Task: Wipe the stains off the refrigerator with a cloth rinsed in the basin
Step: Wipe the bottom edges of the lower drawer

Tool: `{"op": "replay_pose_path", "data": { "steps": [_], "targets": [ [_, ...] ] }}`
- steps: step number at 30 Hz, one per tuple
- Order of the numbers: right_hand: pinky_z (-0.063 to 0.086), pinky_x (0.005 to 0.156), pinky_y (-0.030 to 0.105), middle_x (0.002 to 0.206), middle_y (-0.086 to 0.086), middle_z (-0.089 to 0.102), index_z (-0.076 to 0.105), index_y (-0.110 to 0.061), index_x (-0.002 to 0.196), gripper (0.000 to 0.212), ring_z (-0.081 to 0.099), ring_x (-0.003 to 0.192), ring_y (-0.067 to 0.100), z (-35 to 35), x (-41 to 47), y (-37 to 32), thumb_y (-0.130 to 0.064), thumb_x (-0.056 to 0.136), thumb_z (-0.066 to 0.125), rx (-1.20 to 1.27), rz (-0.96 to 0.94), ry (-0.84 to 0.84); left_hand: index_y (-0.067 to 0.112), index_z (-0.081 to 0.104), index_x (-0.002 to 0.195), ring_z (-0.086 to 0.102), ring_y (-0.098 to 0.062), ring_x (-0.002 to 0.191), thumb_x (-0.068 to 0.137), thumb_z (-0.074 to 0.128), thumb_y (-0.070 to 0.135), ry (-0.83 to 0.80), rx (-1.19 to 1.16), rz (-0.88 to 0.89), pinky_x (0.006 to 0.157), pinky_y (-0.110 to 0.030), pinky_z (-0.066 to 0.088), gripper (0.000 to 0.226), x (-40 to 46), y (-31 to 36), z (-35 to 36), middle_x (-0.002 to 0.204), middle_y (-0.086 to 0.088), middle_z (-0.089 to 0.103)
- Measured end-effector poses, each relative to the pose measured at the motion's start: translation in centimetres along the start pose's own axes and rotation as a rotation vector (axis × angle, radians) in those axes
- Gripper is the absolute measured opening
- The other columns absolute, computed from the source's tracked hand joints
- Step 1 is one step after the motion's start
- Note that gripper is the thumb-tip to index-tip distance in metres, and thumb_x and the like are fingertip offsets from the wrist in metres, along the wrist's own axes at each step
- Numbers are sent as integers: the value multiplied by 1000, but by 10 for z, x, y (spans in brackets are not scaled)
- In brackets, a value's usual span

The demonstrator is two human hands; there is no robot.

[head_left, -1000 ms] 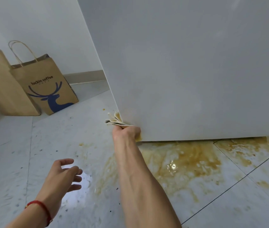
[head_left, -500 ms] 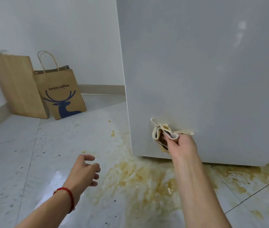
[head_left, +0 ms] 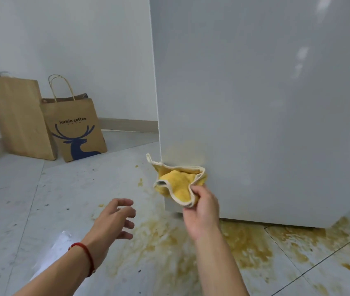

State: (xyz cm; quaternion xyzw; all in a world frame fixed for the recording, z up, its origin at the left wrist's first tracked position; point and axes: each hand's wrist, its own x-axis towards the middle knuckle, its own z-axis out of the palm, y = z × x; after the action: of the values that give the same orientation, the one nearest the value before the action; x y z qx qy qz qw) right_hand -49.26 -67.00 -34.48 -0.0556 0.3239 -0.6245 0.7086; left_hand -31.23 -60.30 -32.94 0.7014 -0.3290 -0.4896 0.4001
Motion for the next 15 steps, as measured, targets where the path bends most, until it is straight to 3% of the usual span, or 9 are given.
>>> {"op": "replay_pose_path", "data": {
  "steps": [4, 7, 9, 11, 13, 15],
  "targets": [
    [59, 79, 39, 104, 23, 71, 72, 3, 118, 39, 68, 93, 32, -14, -26, -5, 7, 92, 43, -293, 137, -329, 14, 69, 119, 69, -29, 91, 97, 62, 30, -173, -206, -49, 84, -49, 58, 28, -7, 7, 2, 119, -19, 69],
    [52, 91, 49, 107, 26, 68, 73, 2, 117, 42, 61, 100, 38, 3, -35, 18, 0, 84, 49, -534, 219, -592, 6, 68, 125, 68, -38, 101, 90, 61, 54, -258, -434, -159, 93, -51, 54, 60, -10, 16, -9, 120, -27, 68],
    [48, 84, 46, 98, 21, 66, 73, 3, 112, 41, 59, 92, 34, 31, -37, 37, -4, 80, 50, -776, 264, -788, 1, 74, 107, 71, -38, 92, 92, 54, 60, -261, -521, -174, 86, -47, 58, 64, -16, 20, -31, 107, -27, 71],
    [45, 76, 40, 89, 15, 61, 69, 6, 105, 36, 57, 84, 28, 70, -36, 56, -9, 77, 52, -1057, 318, -974, 3, 78, 86, 72, -34, 82, 94, 53, 56, -204, -561, -154, 83, -44, 58, 59, -22, 20, -64, 91, -22, 72],
    [49, 79, 42, 97, 16, 64, 67, 3, 114, 36, 62, 88, 29, 116, -33, 69, -12, 83, 56, -1338, 439, -1153, 1, 76, 100, 67, -36, 95, 93, 58, 45, -141, -594, -118, 96, -48, 52, 47, -29, 16, -102, 104, -25, 68],
    [57, 83, 40, 108, 8, 71, 71, -9, 123, 30, 69, 94, 23, 163, -37, 90, -12, 94, 62, -1628, 575, -1372, 1, 69, 116, 62, -35, 104, 86, 66, 28, -11, -616, -83, 95, -48, 50, 40, -38, 1, -145, 121, -29, 62]
  ]
}}
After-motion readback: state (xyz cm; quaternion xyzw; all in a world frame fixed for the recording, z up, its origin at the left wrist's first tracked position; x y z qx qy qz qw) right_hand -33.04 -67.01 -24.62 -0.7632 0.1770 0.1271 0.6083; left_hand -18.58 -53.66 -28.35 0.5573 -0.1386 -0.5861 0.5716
